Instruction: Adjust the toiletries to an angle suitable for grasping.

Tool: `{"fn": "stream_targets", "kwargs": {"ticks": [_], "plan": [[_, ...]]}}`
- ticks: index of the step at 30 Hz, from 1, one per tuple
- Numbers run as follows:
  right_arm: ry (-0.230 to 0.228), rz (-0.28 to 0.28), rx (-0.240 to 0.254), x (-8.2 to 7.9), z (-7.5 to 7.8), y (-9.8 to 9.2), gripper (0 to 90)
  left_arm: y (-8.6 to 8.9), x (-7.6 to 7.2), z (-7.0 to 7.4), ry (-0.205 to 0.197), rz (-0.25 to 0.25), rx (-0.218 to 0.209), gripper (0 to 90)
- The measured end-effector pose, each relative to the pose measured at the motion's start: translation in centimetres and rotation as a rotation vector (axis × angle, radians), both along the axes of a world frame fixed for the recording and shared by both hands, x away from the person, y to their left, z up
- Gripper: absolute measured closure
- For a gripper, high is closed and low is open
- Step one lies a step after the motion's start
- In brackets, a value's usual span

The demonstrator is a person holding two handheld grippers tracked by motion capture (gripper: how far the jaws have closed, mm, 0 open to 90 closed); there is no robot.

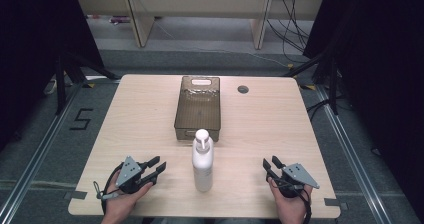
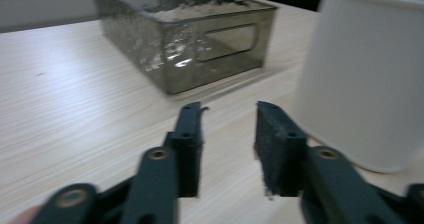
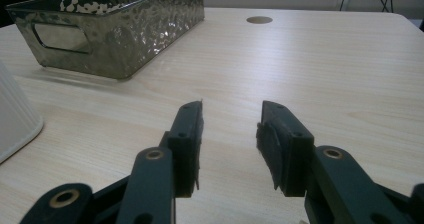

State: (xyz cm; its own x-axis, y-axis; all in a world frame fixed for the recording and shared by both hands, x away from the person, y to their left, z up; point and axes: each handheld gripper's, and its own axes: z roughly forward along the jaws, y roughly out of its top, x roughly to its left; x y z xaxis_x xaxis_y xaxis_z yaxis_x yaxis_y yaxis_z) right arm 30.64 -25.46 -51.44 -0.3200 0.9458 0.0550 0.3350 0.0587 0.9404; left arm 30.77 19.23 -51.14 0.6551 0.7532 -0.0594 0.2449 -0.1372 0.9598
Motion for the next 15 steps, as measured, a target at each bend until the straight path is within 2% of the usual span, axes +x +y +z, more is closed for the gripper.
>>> {"fn": "stream_targets", "kwargs": {"ticks": [1,2,5,6,7,8,10,11,12,15], "plan": [[0.0,0.0,0.0,0.0,0.0,0.0,61.3,0.0,0.0,0.0,0.0,0.0,0.0,73.6],[0.03,-0.004,0.033,-0.2,0.0,0.2,61.3,-0.3,-0.2,0.3,-0.014,-0.025,0.01,73.6],[0.016,0.009,0.015,0.0,0.0,0.1,61.2,-1.4,-0.7,1.1,-0.03,-0.094,0.008,83.6],[0.038,-0.011,0.038,-0.2,0.0,0.3,61.1,-2.1,-1.0,1.4,-0.032,-0.133,0.005,86.5],[0.038,-0.011,0.038,-0.2,0.0,0.3,61.1,-2.1,-1.0,1.4,-0.032,-0.133,0.005,87.6],[0.02,0.006,0.013,0.0,0.0,0.1,61.0,-2.6,-1.1,1.6,-0.033,-0.165,-0.001,88.7],[0.01,0.009,0.01,0.1,-0.1,0.1,60.8,-2.9,-1.1,1.7,-0.029,-0.179,-0.004,89.3],[0.01,0.009,0.01,0.1,-0.1,0.1,60.8,-3.2,-1.1,1.7,-0.031,-0.195,-0.025,89.3],[0.039,-0.001,0.02,-0.1,0.1,0.2,60.7,-3.4,-1.1,1.8,-0.031,-0.204,-0.026,89.4],[0.035,-0.001,0.014,0.0,0.1,0.2,60.7,-4.0,-1.2,2.1,-0.027,-0.227,-0.032,89.4]]}}
